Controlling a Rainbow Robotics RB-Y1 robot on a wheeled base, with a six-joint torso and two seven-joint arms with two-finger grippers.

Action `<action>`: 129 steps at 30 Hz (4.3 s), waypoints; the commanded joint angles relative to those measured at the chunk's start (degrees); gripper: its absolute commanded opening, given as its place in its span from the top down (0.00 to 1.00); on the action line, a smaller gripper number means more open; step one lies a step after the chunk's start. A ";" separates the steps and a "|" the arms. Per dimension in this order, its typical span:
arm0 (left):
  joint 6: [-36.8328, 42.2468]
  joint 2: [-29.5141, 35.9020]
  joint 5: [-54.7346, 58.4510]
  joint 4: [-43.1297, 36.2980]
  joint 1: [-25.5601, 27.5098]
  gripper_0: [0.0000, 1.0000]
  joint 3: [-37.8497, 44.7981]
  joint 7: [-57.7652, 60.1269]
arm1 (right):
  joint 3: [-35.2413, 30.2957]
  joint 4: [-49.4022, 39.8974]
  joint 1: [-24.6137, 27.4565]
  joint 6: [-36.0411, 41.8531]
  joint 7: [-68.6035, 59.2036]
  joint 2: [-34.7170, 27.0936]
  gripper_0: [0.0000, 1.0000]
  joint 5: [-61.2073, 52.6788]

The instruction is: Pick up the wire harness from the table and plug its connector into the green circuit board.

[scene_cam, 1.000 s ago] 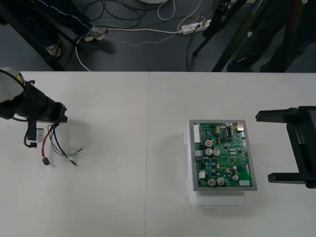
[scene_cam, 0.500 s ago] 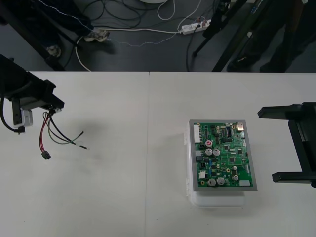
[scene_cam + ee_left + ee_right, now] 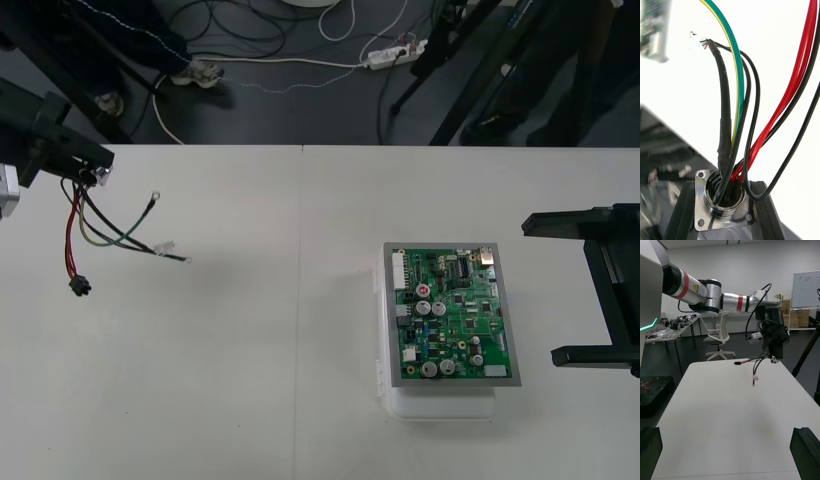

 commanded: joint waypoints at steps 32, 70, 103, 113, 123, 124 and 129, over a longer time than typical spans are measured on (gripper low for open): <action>-3.54 -21.31 4.07 -46.77 34.04 1.00 35.97 80.77 | -0.74 -0.29 -1.16 0.06 -6.59 0.38 0.00 0.04; -3.54 -50.66 -11.05 -63.30 35.80 1.00 22.61 139.65 | 0.13 -0.20 -1.16 0.06 -8.00 -0.93 0.00 1.01; -3.54 -45.74 -8.15 -63.21 38.43 1.00 18.12 144.75 | 3.56 10.44 -13.72 0.06 -9.58 -8.49 0.00 -5.49; -3.54 -42.67 -11.05 -62.77 38.70 1.00 15.14 145.37 | 10.59 15.62 -21.72 0.06 -9.67 -7.88 0.00 -6.99; -3.54 -41.17 -9.99 -55.12 38.26 1.00 9.69 142.38 | 15.87 19.05 -27.88 0.06 -10.81 -6.65 0.00 -11.38; -3.54 -41.17 -9.90 -54.86 38.08 1.00 9.25 142.38 | 15.95 19.05 -28.05 0.06 -10.90 -6.03 0.00 -11.82; -3.54 -41.17 -9.90 -54.86 37.91 1.00 9.07 142.47 | 16.66 18.52 -27.96 0.06 -11.07 -3.75 0.00 -12.17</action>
